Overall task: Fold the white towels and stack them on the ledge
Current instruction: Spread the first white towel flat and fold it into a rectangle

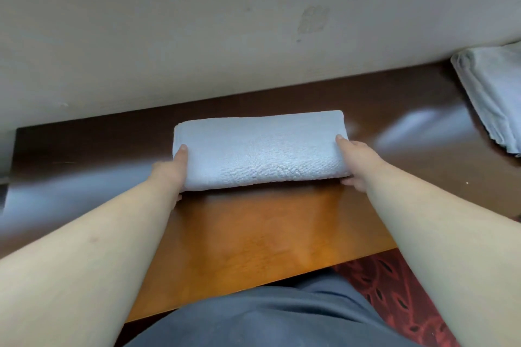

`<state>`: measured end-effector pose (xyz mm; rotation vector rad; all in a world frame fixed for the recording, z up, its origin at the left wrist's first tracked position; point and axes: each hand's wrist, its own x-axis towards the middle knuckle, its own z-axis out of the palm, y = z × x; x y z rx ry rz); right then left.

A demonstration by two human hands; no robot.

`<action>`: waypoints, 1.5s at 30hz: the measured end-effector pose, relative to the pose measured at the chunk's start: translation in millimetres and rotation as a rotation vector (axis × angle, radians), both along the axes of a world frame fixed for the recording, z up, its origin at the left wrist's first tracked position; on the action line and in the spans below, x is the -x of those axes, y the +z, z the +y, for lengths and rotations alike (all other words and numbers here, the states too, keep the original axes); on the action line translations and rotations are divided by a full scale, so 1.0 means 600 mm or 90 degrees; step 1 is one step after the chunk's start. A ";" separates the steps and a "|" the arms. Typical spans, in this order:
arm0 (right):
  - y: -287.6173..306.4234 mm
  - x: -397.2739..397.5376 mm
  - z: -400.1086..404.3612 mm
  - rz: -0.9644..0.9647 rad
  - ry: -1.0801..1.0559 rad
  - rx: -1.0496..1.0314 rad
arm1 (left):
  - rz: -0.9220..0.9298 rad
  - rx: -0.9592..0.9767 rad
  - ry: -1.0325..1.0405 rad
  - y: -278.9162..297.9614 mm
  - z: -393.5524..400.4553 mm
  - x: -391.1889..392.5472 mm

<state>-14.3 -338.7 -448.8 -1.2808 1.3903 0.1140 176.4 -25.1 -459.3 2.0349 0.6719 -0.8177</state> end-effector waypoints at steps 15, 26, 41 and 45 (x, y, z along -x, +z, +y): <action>0.003 -0.020 -0.076 -0.077 0.043 -0.263 | 0.076 0.133 -0.040 -0.017 -0.007 -0.025; 0.052 -0.110 0.037 -0.207 0.132 -0.269 | -0.025 0.205 0.060 0.073 0.157 -0.036; 0.036 -0.354 0.397 -0.300 0.127 -0.145 | -0.158 0.194 0.059 0.075 0.499 -0.261; 0.005 -0.410 0.425 -0.296 0.113 -0.081 | -0.172 0.205 0.072 0.041 0.517 -0.315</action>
